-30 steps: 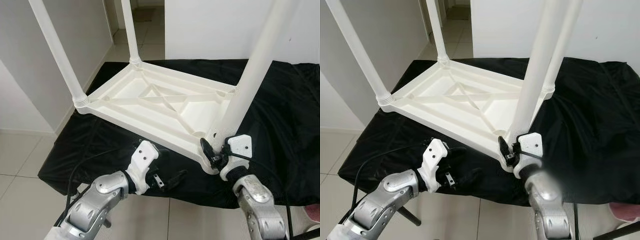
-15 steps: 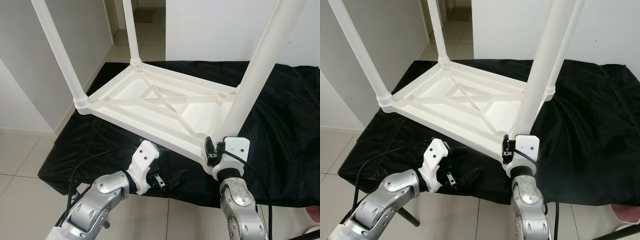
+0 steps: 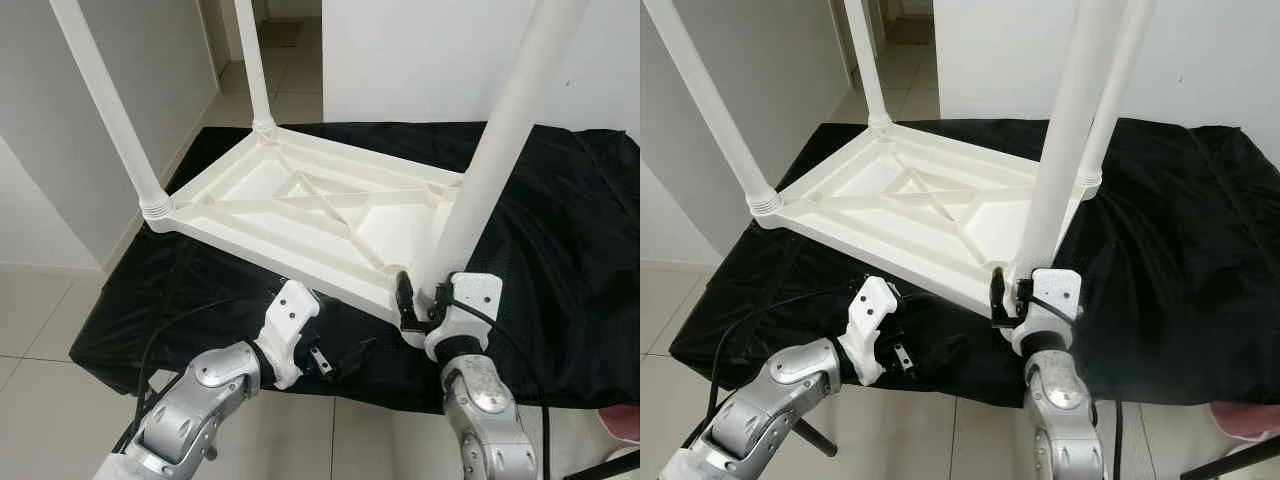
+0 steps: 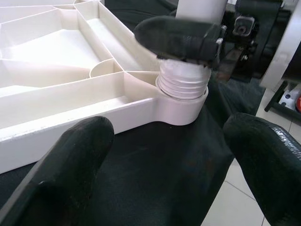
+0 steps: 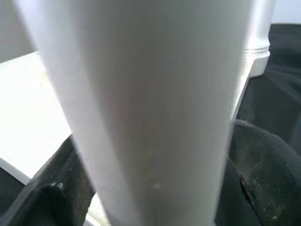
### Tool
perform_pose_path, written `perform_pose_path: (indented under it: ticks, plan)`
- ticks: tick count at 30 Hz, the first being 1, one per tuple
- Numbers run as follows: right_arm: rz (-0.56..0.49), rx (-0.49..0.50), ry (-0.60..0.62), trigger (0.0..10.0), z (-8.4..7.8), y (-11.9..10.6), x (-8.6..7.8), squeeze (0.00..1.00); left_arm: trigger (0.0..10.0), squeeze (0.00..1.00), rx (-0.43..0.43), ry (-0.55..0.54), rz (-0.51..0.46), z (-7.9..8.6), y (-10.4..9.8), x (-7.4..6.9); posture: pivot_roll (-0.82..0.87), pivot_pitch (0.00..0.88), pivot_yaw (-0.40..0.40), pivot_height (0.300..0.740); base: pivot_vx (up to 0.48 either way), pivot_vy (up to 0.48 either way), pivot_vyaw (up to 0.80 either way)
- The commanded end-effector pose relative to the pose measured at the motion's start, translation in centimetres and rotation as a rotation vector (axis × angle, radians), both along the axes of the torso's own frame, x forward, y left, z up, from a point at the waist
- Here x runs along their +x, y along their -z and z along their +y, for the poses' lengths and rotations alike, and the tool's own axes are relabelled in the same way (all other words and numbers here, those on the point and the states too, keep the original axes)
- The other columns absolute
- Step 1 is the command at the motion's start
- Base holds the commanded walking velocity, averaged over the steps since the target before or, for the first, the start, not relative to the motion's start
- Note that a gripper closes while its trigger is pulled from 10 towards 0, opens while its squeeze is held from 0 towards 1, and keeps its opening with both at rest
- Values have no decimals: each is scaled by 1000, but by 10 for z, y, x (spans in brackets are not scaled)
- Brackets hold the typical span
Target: Building children table
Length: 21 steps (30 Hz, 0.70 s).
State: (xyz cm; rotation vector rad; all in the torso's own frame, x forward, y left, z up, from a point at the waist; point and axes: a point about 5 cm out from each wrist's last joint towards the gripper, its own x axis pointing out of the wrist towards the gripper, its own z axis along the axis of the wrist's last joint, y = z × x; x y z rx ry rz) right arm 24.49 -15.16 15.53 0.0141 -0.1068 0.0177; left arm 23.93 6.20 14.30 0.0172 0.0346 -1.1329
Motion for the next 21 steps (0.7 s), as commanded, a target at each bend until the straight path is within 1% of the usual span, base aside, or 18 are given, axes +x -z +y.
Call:
perform_pose_path:
  ticks: [1,2,3,4,6,8,11,13,14,15,18,20,21]
  plan:
    - [-26,6,-37,10000,-2,-5,-1,1000,10000,0,18,1,7,5,2,2,-112,33,73,740,0,0,0]
    - [-26,-4,-68,10000,-4,-5,-1,596,10000,0,18,0,7,5,2,2,-113,33,76,740,0,0,0]
    - [-25,-10,-89,10000,-5,-5,-1,596,10000,0,18,0,7,5,2,2,-113,33,76,740,0,0,0]
    - [-27,-22,-110,10000,-6,-5,-1,0,10000,0,19,0,6,5,2,2,-113,33,76,740,0,0,0]
    - [-29,-30,-122,10000,-6,-6,-1,0,10000,0,19,0,6,5,2,2,-114,33,81,740,0,0,0]
    - [-27,-53,-204,10000,-9,-6,0,0,10000,0,23,3,5,5,2,3,-117,33,86,740,0,0,0]
    - [-26,-59,-239,10000,-11,-6,1,0,10000,0,24,5,5,5,2,3,-117,33,86,740,0,0,0]
    - [-34,-110,-316,10000,-16,-7,4,0,10000,0,26,8,4,5,2,4,-119,31,92,740,0,0,0]
    - [-34,-110,-316,10000,-16,-7,4,0,10000,0,26,8,4,5,2,4,-119,31,92,740,0,0,0]
    - [-35,-127,-342,10000,-18,-8,5,0,10000,0,26,9,3,5,1,4,-119,31,92,740,0,0,0]
    - [-7,-182,-464,10000,-23,-5,12,0,10000,0,27,13,2,4,1,4,-123,31,97,740,0,0,0]
    - [-7,-182,-464,10000,-23,-5,12,0,10000,0,27,13,2,4,1,4,-123,31,97,740,0,0,0]
    - [3,-193,-488,10000,-24,-4,13,0,10000,0,26,13,2,4,1,4,-123,31,97,740,0,0,0]
